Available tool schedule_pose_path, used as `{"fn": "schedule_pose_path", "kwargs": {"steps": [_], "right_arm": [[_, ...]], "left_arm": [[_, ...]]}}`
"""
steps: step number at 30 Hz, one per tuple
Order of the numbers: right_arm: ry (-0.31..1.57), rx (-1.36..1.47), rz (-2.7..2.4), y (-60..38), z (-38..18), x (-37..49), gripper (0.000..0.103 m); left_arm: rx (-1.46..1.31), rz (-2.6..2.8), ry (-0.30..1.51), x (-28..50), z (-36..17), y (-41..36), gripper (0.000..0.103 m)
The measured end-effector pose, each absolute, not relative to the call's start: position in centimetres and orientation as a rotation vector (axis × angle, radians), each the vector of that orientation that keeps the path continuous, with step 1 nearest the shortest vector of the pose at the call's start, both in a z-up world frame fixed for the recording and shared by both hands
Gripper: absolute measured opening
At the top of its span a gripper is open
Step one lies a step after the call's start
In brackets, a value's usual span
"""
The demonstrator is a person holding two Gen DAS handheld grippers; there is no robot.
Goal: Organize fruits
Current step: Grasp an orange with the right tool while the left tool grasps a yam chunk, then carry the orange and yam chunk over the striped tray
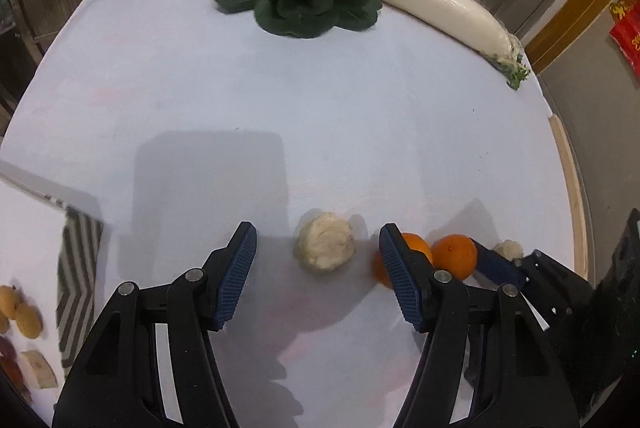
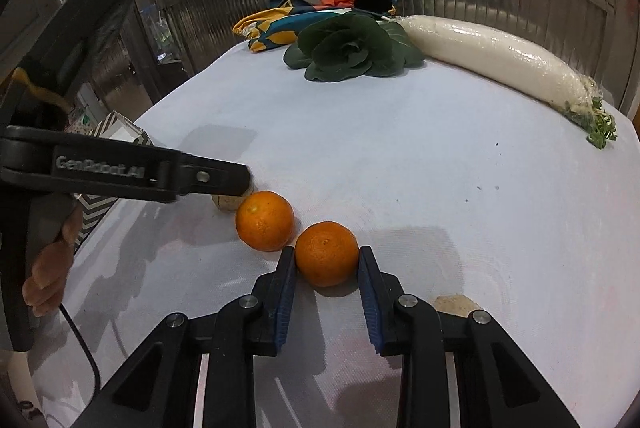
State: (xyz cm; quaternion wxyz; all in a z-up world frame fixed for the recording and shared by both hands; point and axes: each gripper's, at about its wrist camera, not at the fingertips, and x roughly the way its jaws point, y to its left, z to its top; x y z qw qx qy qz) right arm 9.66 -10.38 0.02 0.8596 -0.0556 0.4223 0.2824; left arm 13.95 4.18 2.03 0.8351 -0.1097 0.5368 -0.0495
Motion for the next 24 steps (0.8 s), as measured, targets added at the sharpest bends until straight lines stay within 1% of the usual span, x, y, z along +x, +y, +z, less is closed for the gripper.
{"fn": "schedule_pose_path", "kwargs": {"steps": [2, 3, 4, 5, 7, 16, 24], "right_arm": [[0.887, -0.115, 0.594, -10.4, 0.0, 9.7, 0.03], [0.887, -0.115, 0.595, -10.4, 0.0, 9.8, 0.03], [0.887, -0.115, 0.595, -10.4, 0.0, 9.8, 0.03], [0.887, -0.116, 0.596, -10.4, 0.0, 9.8, 0.03], [0.887, -0.117, 0.595, -10.4, 0.0, 9.8, 0.03], [0.881, -0.103, 0.59, -10.0, 0.7, 8.6, 0.029], [0.833, -0.078, 0.567, -9.2, 2.4, 4.3, 0.029]], "left_arm": [[-0.207, -0.079, 1.133, 14.1, 2.0, 4.0, 0.064], [-0.206, -0.079, 1.138, 14.2, 2.0, 4.1, 0.06], [-0.202, -0.077, 1.142, 14.2, 1.9, 4.3, 0.049], [-0.185, -0.068, 1.135, 14.0, 1.9, 4.4, 0.045], [-0.202, -0.105, 1.131, 13.8, 1.8, 4.6, 0.03], [-0.18, -0.102, 1.118, 11.0, 2.7, 5.0, 0.03], [-0.178, -0.115, 1.075, 5.4, 4.3, 5.5, 0.03]]}}
